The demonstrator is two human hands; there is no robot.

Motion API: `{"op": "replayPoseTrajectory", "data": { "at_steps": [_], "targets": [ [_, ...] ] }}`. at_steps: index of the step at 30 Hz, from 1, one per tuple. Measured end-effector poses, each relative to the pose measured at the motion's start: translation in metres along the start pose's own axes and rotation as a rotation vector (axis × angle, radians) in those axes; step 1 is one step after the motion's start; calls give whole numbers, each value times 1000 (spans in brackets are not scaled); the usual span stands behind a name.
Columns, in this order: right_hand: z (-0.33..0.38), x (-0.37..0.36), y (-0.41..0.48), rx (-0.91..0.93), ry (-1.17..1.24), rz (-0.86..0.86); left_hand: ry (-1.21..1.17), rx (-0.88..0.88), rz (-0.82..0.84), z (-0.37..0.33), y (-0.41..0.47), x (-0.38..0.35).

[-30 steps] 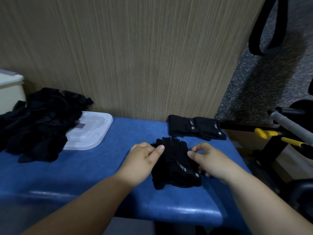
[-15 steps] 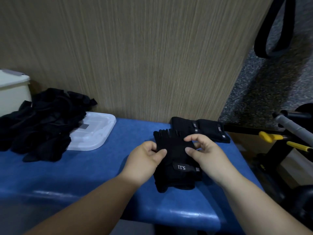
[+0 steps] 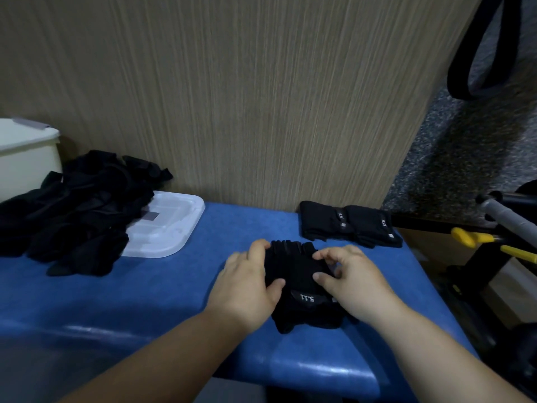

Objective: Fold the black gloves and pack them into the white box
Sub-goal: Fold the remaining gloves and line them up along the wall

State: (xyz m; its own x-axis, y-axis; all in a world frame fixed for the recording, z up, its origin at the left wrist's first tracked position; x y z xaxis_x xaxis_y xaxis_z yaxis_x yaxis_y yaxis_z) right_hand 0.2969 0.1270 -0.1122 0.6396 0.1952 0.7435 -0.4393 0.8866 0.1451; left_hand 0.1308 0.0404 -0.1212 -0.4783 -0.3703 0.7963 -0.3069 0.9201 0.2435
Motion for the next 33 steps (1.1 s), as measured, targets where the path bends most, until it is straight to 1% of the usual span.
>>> {"op": "replayPoseTrajectory", "data": {
  "at_steps": [2,4,5,7,9,11,15,20,25,29,31,33],
  "targets": [
    [7,6,-1,98,-55,-51,22,-137,-43,-8,0,3],
    [15,8,-1,215,-77,-43,8,-254,14,-15,1,1],
    [19,5,-2,256,-88,4,13,-284,78,-16,1,-4],
    [20,-8,-4,293,-131,158,65,-316,212,-14,2,-16],
    [13,-23,-7,265,-188,319,158,-323,322,-10,1,-27],
    [4,-32,-9,213,-255,430,233,-301,413,-4,0,-34],
    [-5,-36,-11,154,-327,488,273,-254,480,0,-3,-33],
    [-10,-34,-11,134,-342,500,312,-235,497,6,-6,-31],
    [-19,-25,-11,127,-326,447,326,-218,479,16,-6,-25],
    [-18,-7,-5,185,-302,280,277,-271,397,17,-5,-14],
    [-16,4,-2,237,-275,185,196,-329,335,12,-6,-7],
    [-14,13,-2,288,-219,141,101,-375,266,6,-6,1]
  ]
}}
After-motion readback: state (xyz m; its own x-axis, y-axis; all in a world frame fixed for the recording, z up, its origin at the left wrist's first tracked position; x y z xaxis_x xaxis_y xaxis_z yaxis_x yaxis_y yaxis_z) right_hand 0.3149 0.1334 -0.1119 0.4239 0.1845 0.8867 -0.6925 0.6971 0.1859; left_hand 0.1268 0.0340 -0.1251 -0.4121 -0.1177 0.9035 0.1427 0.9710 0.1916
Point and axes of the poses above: each hand's wrist, its own y-axis towards the middle knuckle, its own x-axis out of the back of the hand, z = x × y, the point moved 7 cm from there along y, towards the middle knuckle, and after that the axes turned 1 degree about z, right-handed, at the moved point
